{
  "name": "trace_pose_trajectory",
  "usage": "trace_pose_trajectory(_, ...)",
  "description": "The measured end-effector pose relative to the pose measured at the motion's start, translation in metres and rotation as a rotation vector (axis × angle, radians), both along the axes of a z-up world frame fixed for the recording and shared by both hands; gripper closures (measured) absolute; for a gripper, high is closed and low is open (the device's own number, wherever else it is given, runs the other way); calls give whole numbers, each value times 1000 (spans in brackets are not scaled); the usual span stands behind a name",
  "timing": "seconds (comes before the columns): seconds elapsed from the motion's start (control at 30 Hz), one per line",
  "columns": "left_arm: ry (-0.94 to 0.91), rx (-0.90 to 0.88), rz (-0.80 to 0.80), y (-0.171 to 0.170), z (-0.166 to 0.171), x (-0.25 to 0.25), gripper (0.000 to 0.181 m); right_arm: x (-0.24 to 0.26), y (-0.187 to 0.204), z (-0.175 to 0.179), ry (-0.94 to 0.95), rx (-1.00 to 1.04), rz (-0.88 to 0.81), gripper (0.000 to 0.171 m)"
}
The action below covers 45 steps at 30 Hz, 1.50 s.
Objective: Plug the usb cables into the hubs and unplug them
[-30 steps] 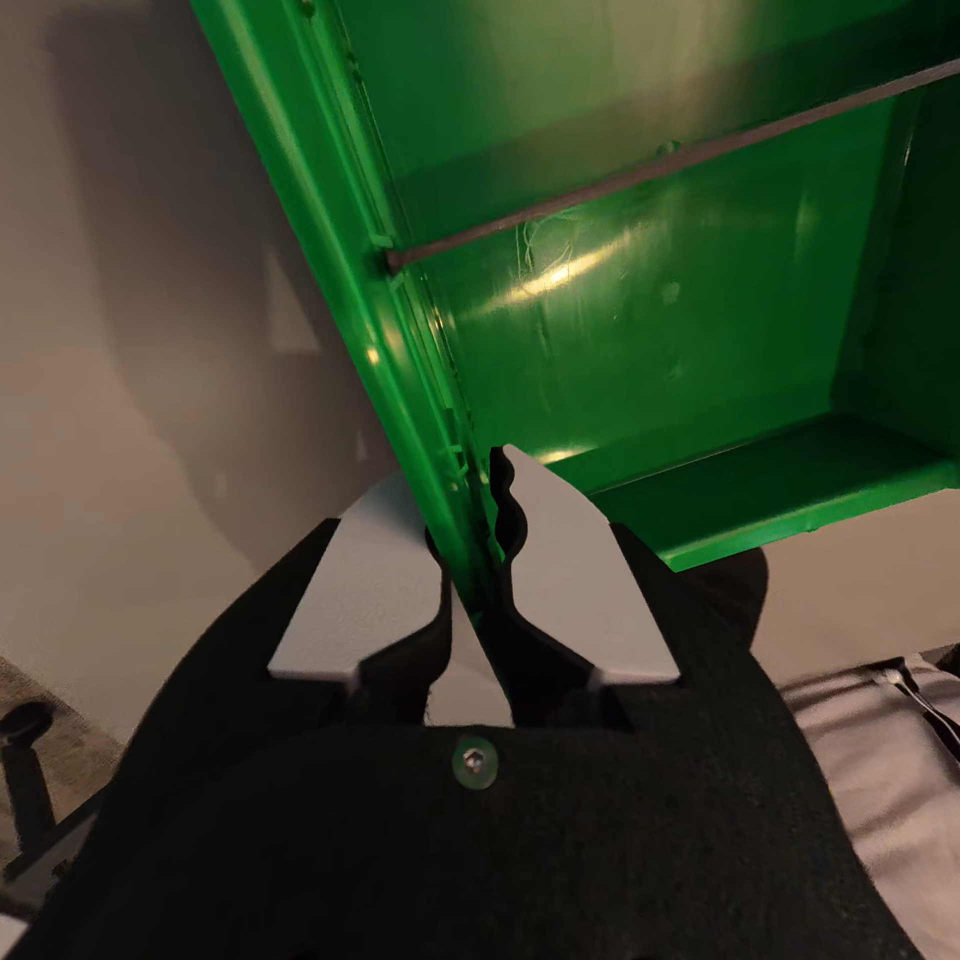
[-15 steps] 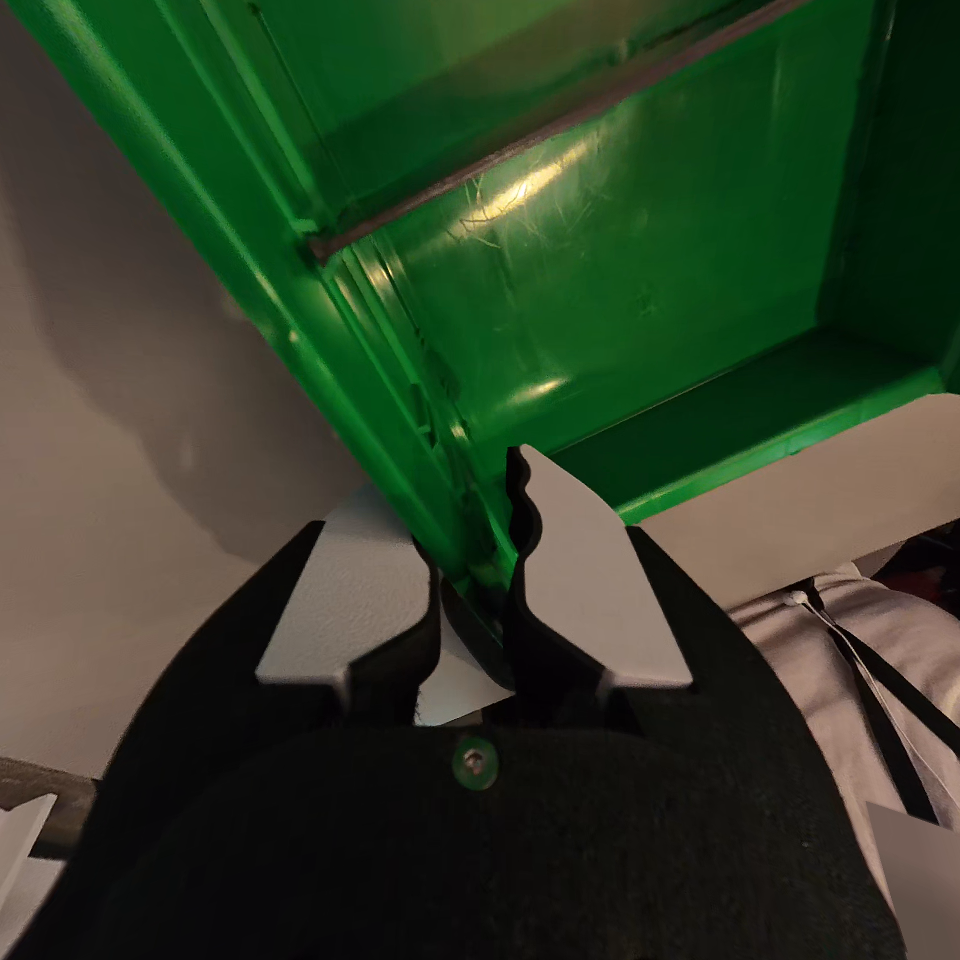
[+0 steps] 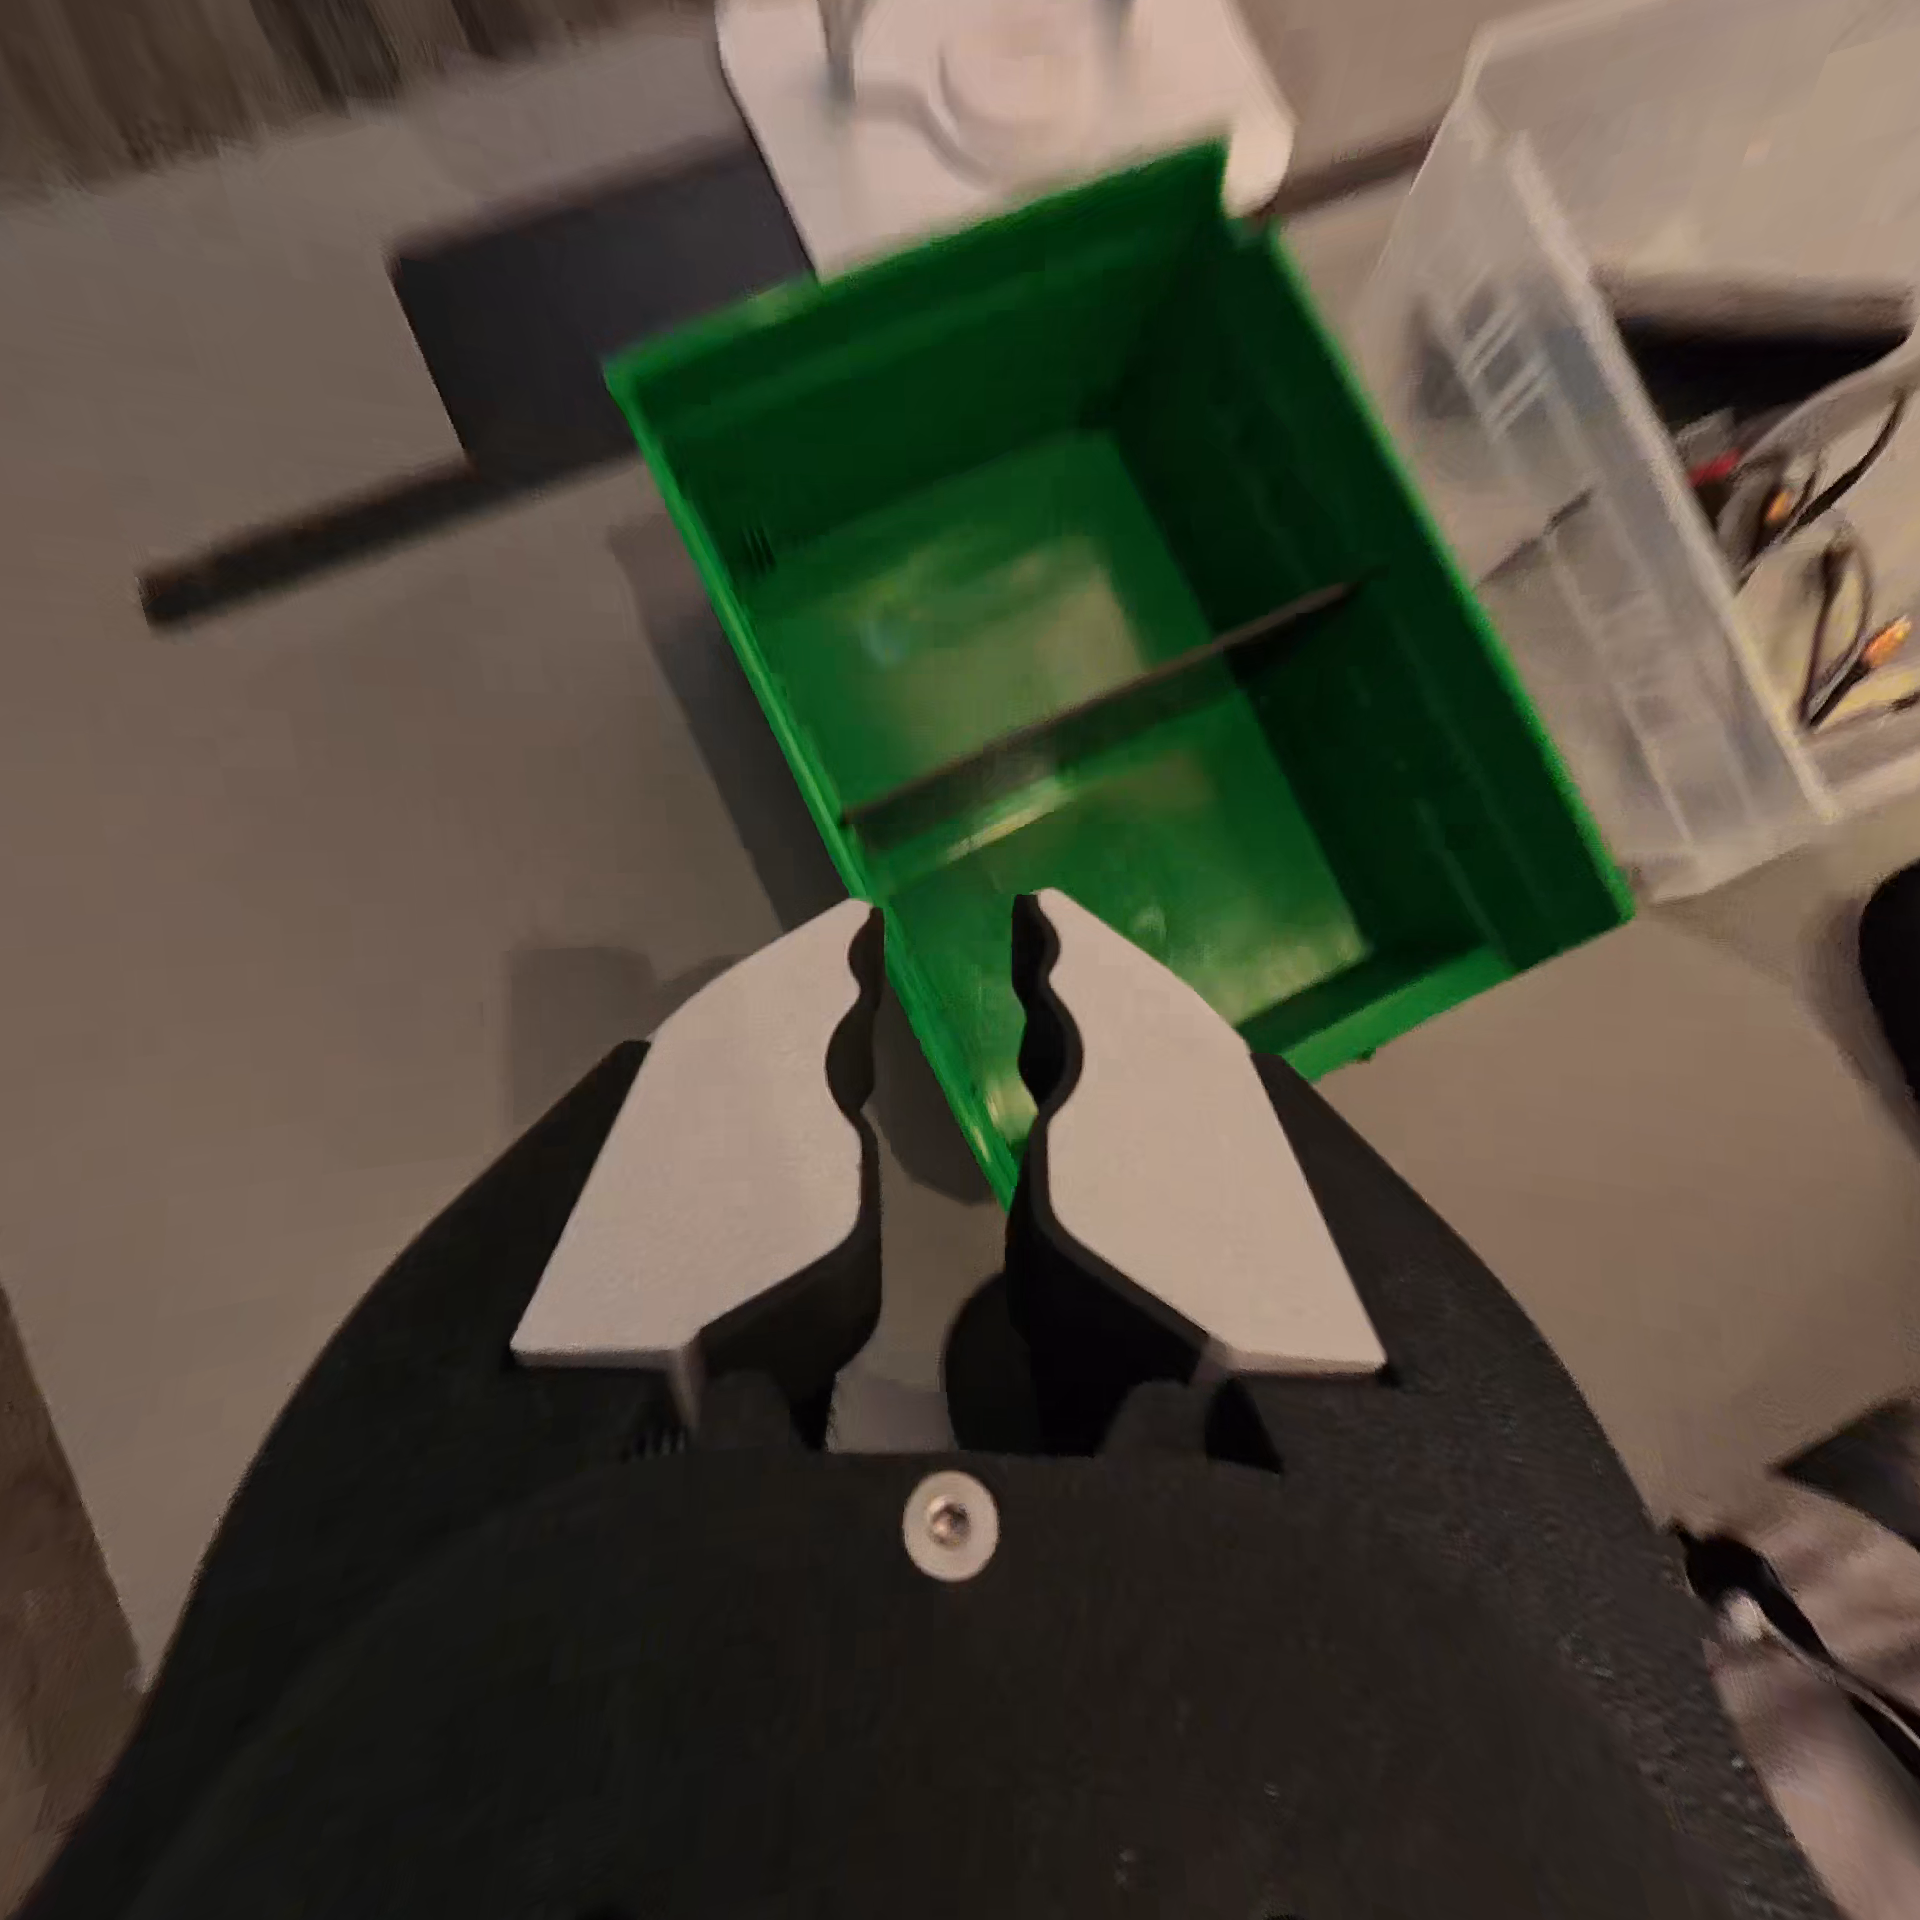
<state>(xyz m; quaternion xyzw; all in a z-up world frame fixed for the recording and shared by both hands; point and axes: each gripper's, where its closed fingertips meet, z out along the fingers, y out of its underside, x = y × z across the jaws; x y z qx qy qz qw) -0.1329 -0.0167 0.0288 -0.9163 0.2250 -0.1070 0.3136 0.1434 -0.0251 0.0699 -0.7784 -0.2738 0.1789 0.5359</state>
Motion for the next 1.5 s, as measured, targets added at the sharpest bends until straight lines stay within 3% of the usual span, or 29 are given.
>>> trace_pose_trajectory(0.03,-20,62,-12,2,12,6,157,-32,-8,-10,40,-63,90,115)
trace_pose_trajectory(0.1,-53,189,-46,7,35,20,156,-70,-8,-50,5,-252,149,108)
trace_pose_trajectory(0.17,-71,289,-72,9,53,34,155,-81,6,-85,-91,-390,94,106)
trace_pose_trajectory(0.3,-94,499,-85,12,87,62,132,-92,25,-125,-144,-635,3,110)
trace_pose_trajectory(0.4,-127,590,-118,6,100,83,126,-91,29,-153,-189,-786,-68,115)
trace_pose_trajectory(0.47,-117,594,-163,1,100,97,127,-89,33,-164,-173,-865,-113,117)
trace_pose_trajectory(0.63,-83,601,-226,-7,98,116,127,-101,30,-180,-107,-1042,-138,145)
trace_pose_trajectory(0.87,-163,518,-256,-21,98,108,125,-94,32,-185,-151,-1100,-197,157)
trace_pose_trajectory(1.03,-300,579,-222,-57,130,84,133,-92,24,-158,-190,-1136,-106,157)
trace_pose_trajectory(1.23,-514,778,-280,-135,183,71,129,-43,6,-80,-206,-1133,-6,165)
trace_pose_trajectory(1.37,-499,785,-322,-150,182,76,118,45,3,-18,-143,-1029,-52,164)
trace_pose_trajectory(1.5,-398,574,-419,-123,141,119,110,173,-6,18,-73,-893,-233,165)
